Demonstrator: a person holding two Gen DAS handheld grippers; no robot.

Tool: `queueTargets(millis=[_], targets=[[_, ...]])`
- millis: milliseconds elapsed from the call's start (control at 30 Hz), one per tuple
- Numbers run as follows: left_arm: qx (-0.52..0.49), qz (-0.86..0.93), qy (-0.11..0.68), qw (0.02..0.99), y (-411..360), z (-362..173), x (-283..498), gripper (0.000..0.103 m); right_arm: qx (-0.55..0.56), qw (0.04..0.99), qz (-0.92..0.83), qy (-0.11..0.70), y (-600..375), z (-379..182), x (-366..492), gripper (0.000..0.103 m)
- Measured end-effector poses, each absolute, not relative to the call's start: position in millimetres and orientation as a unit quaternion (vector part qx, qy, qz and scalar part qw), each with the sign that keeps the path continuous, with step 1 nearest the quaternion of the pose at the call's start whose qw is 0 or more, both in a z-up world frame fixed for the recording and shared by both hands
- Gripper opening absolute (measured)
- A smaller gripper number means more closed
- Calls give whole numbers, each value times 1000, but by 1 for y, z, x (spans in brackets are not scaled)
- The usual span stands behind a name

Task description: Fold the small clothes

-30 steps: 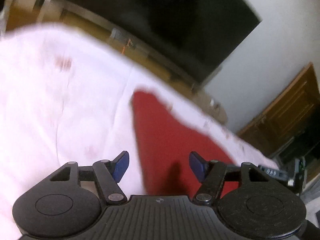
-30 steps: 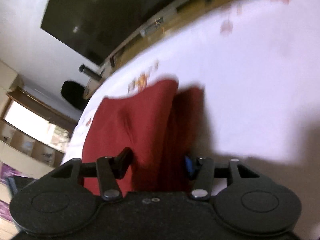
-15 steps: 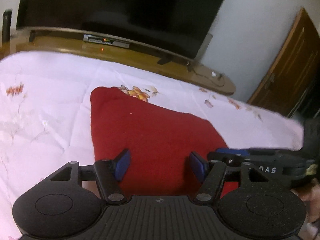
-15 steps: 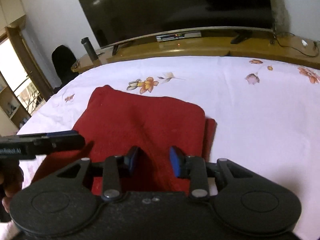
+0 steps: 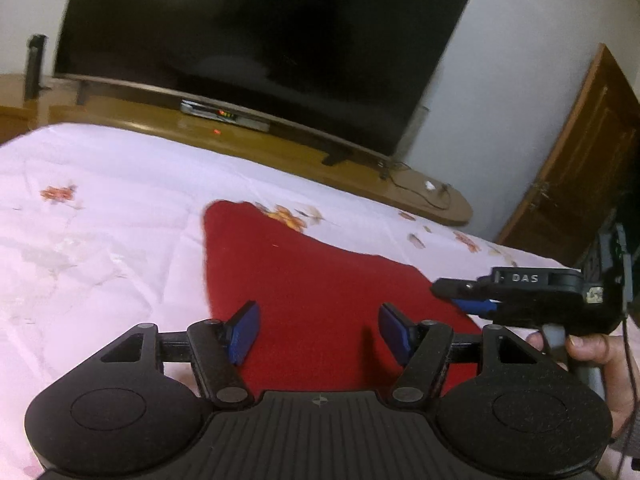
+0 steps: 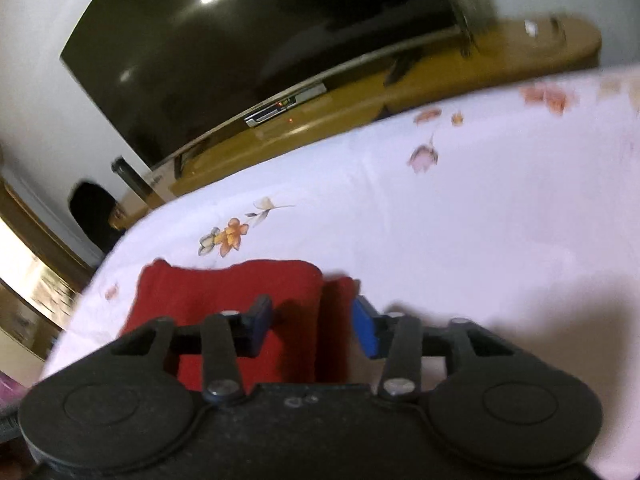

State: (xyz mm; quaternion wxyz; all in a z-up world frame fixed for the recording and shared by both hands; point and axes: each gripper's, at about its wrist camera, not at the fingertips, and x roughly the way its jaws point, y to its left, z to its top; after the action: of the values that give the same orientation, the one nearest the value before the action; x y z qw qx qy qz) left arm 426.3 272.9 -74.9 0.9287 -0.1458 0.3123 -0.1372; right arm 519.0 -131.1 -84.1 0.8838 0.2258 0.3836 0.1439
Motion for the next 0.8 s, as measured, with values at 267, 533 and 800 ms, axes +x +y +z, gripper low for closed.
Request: queueTargets(millis=[267, 533, 800], targets=[[-145, -95, 359, 917, 278, -88, 442, 65, 219, 902, 160, 337, -125, -83, 505, 8], [-162, -79, 399, 899, 276, -104, 456, 80, 163, 914, 93, 360, -106, -101, 497, 18], [-93, -112, 382, 913, 258, -80, 412, 76, 118, 934, 141, 306, -111, -43, 430, 24]])
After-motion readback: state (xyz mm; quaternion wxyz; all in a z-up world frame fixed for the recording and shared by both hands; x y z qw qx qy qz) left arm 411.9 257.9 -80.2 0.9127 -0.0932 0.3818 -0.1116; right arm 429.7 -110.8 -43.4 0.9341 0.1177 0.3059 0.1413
